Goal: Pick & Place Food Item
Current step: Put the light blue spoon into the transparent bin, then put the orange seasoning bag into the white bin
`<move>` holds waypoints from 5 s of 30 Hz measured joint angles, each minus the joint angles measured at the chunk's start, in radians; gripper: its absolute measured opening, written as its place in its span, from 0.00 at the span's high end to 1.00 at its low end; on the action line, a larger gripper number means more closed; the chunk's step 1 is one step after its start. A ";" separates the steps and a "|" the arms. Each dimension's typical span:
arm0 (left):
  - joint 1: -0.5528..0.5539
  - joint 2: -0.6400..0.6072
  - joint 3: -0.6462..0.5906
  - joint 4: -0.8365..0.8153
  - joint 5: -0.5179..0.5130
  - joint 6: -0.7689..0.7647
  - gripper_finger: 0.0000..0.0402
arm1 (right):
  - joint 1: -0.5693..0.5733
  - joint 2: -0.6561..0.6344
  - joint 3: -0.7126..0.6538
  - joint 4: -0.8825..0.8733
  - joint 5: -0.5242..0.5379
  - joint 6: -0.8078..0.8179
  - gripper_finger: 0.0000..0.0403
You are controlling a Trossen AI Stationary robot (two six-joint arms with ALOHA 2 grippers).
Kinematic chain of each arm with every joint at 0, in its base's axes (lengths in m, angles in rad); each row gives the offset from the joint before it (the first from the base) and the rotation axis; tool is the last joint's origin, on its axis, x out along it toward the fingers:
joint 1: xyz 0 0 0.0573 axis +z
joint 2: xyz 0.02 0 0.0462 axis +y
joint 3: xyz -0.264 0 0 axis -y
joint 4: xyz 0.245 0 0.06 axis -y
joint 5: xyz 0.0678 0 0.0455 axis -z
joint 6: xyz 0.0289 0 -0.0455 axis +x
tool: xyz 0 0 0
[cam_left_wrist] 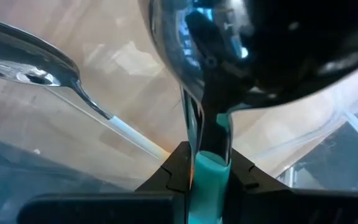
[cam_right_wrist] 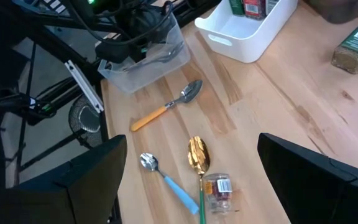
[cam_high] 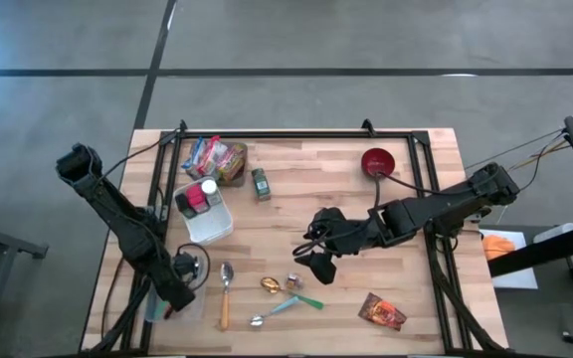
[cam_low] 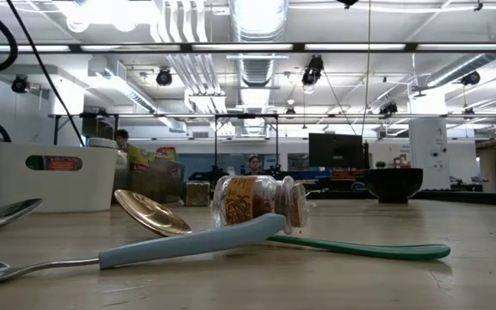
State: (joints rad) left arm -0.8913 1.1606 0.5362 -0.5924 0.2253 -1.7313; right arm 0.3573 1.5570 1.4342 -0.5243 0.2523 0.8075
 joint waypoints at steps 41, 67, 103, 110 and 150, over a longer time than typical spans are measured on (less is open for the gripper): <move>0.002 0.000 0.002 0.058 0.016 -0.234 0.52 | 0.000 0.000 0.000 0.000 -0.051 -0.007 0.11; 0.022 -0.033 0.104 0.088 -0.135 -0.195 0.28 | -0.012 0.000 0.000 -0.058 -0.077 -0.051 0.11; 0.299 -0.032 0.324 0.086 -0.251 0.256 0.28 | 0.485 0.031 -0.247 -0.540 -0.369 0.788 0.11; 0.341 -0.032 0.323 0.097 -0.202 0.269 0.28 | 0.539 0.115 -0.298 -0.364 -0.366 0.849 0.11; 0.356 -0.032 0.328 0.157 -0.177 0.255 0.28 | 0.549 0.291 -0.271 -0.336 -0.385 0.778 0.87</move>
State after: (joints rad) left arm -0.5350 1.1282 0.8646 -0.4353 0.0481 -1.4761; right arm 0.9058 1.8479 1.1628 -0.8604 -0.1329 1.5858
